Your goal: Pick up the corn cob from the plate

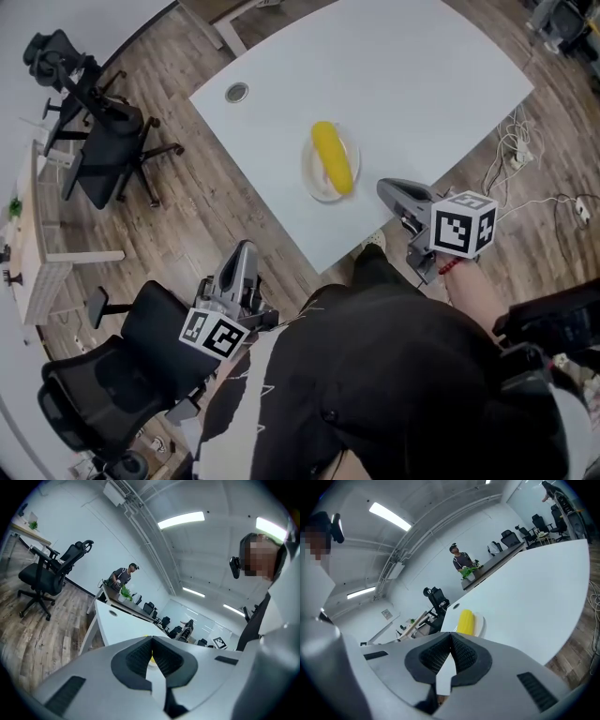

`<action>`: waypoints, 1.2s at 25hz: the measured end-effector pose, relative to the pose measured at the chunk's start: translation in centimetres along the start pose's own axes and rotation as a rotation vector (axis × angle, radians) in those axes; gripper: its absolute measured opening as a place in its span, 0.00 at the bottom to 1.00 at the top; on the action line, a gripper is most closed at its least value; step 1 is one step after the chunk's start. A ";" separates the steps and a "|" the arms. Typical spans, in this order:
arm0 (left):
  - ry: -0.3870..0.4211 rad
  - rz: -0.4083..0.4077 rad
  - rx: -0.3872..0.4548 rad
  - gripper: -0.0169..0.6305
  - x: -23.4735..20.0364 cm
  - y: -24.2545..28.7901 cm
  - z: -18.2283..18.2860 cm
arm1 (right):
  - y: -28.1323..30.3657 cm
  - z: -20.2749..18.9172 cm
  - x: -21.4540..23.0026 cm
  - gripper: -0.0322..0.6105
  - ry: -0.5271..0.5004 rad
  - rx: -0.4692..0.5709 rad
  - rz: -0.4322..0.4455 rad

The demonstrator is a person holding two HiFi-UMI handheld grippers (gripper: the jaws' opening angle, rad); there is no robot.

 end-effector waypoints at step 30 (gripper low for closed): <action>-0.022 0.244 0.017 0.05 -6.1 2.7 0.9 | 15.4 5.0 4.5 0.07 0.057 -0.113 0.069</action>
Point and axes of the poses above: the fingertips, and each gripper's own axes: y forward along the fingers, x to its right, z out of its top, the point moved 7 cm from there along -y, backward along the fingers, and after that the axes turned 9 degrees about x, right-handed, at the moved point
